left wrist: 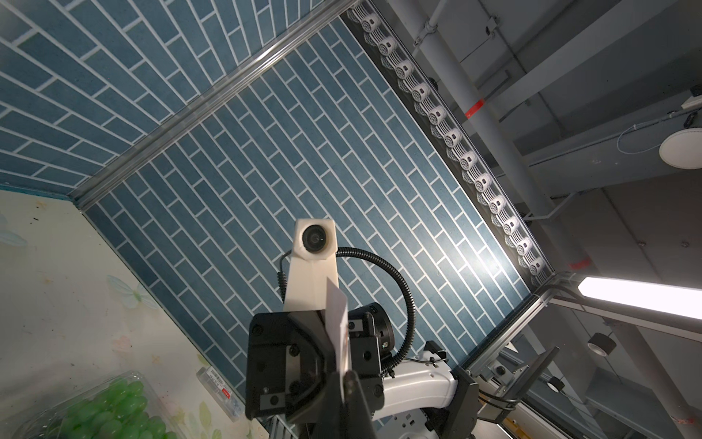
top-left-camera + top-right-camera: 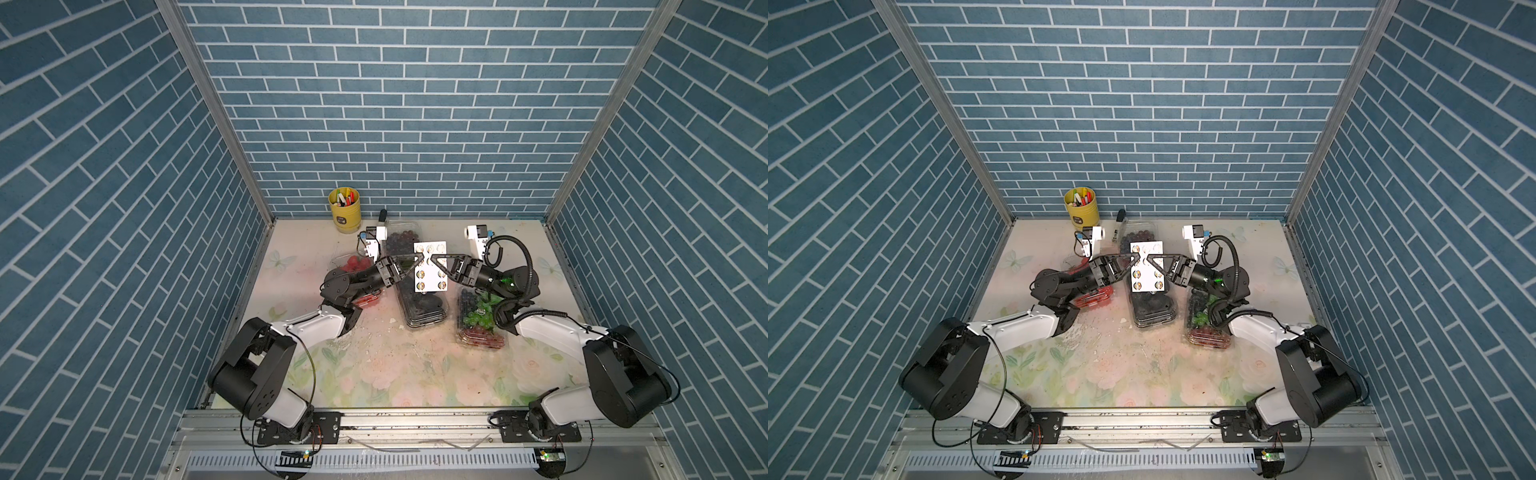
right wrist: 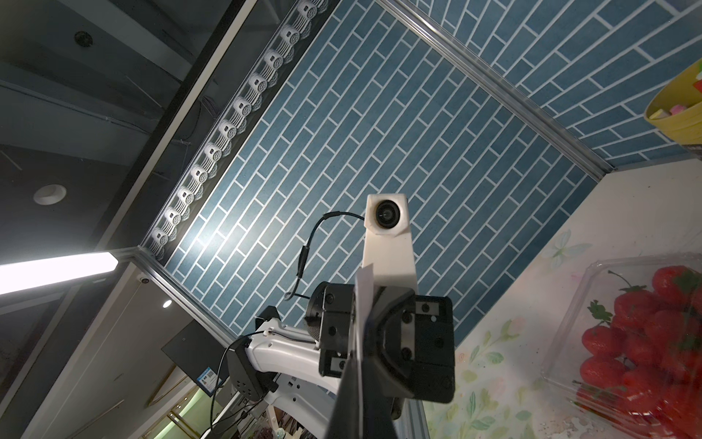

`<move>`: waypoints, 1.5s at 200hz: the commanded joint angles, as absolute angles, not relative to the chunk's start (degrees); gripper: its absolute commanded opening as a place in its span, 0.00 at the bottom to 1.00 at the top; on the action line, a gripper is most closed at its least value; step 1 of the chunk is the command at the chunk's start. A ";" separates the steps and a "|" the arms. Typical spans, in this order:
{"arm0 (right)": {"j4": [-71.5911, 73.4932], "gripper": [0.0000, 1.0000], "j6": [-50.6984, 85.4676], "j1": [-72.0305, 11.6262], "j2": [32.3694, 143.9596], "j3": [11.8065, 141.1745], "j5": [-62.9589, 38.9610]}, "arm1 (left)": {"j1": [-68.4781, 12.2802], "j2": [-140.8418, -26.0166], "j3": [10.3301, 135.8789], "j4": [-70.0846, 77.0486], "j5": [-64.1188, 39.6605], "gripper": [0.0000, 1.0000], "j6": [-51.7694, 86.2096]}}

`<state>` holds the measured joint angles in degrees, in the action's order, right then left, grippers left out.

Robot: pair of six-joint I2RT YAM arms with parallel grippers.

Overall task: Label fruit boxes
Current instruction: Adjust the label sticker.

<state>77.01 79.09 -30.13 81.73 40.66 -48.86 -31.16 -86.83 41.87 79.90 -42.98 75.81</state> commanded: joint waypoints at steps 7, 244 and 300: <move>79.81 0.00 78.27 -30.52 79.98 41.40 -50.23 | -30.96 -87.71 41.93 80.43 -42.67 0.03 76.09; 79.89 0.00 75.94 -30.50 80.50 44.34 -49.13 | -34.63 -85.72 43.86 80.51 -41.46 0.00 78.39; 79.82 0.00 76.11 -30.45 81.47 44.51 -49.31 | -34.63 -84.43 44.36 80.52 -41.44 0.00 78.34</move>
<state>77.60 76.60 -30.26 81.25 42.41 -48.84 -33.67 -85.80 42.85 79.20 -39.81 78.41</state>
